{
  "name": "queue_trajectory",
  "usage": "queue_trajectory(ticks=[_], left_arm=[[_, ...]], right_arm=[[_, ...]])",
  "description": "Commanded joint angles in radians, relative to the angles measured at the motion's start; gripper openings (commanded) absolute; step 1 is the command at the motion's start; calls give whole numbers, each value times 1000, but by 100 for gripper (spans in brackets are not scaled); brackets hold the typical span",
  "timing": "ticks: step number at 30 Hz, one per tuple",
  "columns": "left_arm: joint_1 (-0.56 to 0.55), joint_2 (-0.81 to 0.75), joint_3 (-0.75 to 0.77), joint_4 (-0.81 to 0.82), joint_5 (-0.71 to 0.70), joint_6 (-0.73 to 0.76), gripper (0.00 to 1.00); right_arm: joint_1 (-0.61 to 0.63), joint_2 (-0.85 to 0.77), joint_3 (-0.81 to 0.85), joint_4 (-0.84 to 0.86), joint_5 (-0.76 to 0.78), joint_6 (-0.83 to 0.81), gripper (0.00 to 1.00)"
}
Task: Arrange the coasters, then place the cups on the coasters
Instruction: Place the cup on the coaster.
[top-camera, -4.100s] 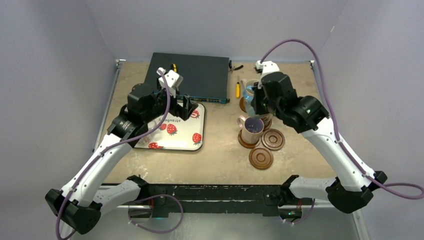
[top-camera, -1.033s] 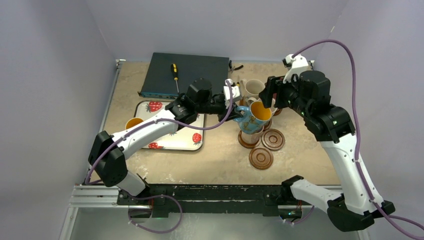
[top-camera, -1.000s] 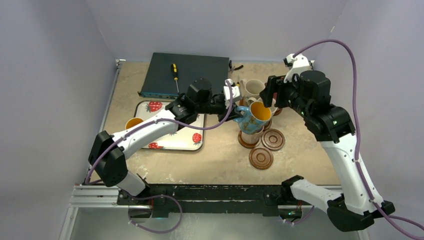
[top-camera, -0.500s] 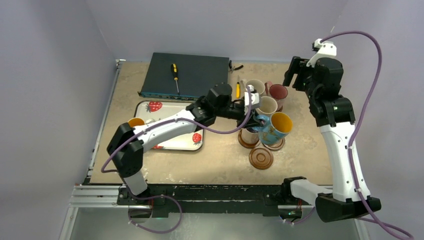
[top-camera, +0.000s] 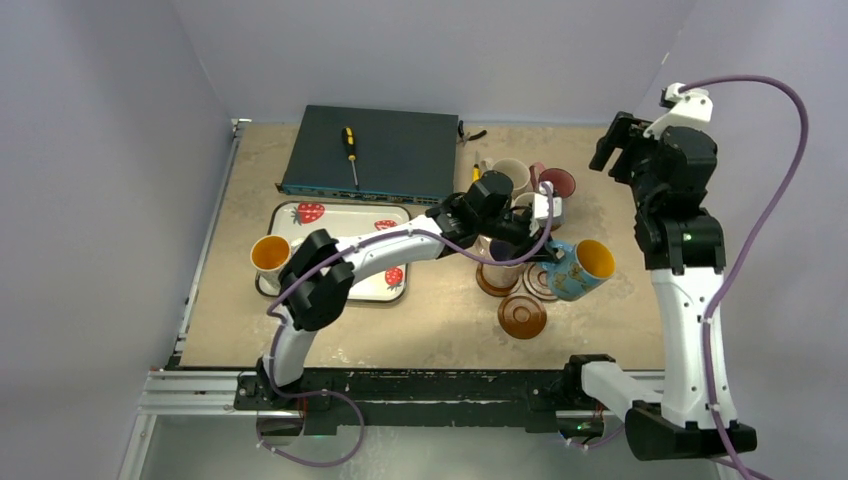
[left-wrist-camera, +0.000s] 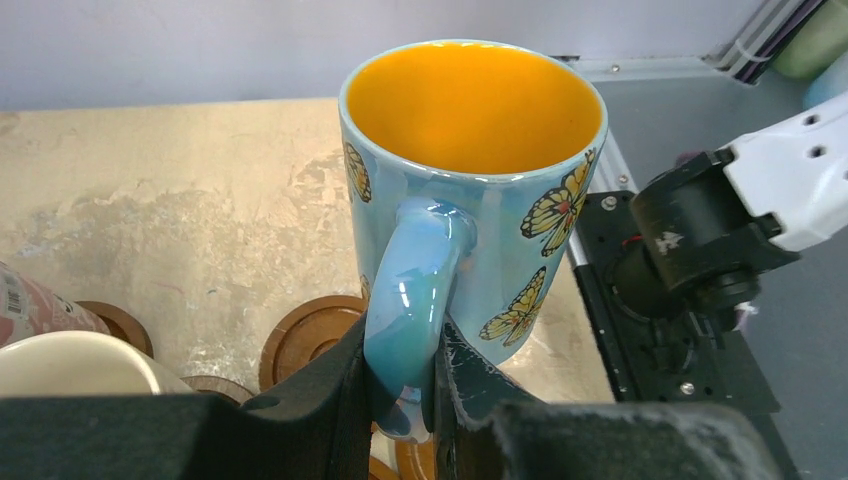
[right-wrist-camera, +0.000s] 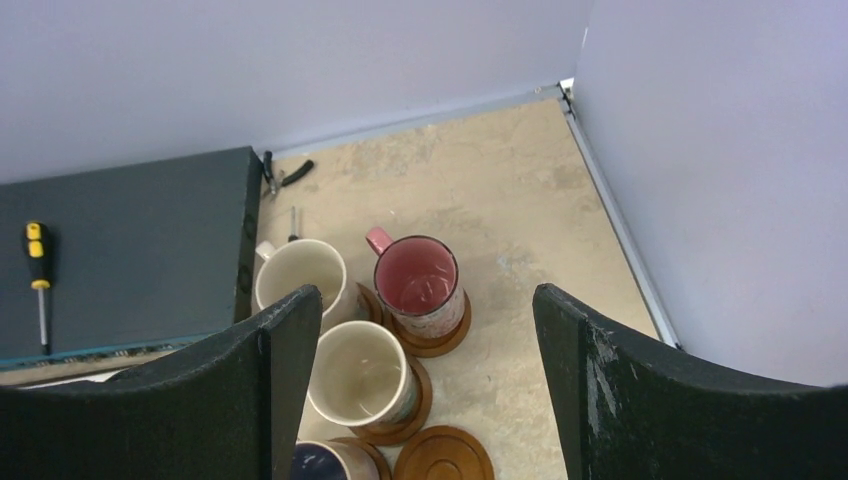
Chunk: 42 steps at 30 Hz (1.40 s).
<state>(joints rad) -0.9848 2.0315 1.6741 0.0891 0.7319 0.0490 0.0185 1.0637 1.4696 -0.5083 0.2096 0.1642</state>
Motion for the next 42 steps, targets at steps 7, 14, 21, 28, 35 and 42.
queue_trajectory(ticks=[7,14,21,28,35,42], left_arm=[[-3,96,195,92,70,117,0],[14,142,205,77,82,177,0],[16,172,205,24,46,247,0],[16,212,256,-23,31,290,0],[22,268,332,-81,18,331,0],[25,302,378,-134,-5,361,0]], right_arm=[[-2,-113,40,74,-59,-8,80],[-2,-128,33,82,-102,-5,80],[-2,-139,7,102,-110,-1,80],[-2,-137,-7,114,-130,12,79],[-2,-141,-22,114,-140,13,79],[-2,-141,-39,124,-149,11,79]])
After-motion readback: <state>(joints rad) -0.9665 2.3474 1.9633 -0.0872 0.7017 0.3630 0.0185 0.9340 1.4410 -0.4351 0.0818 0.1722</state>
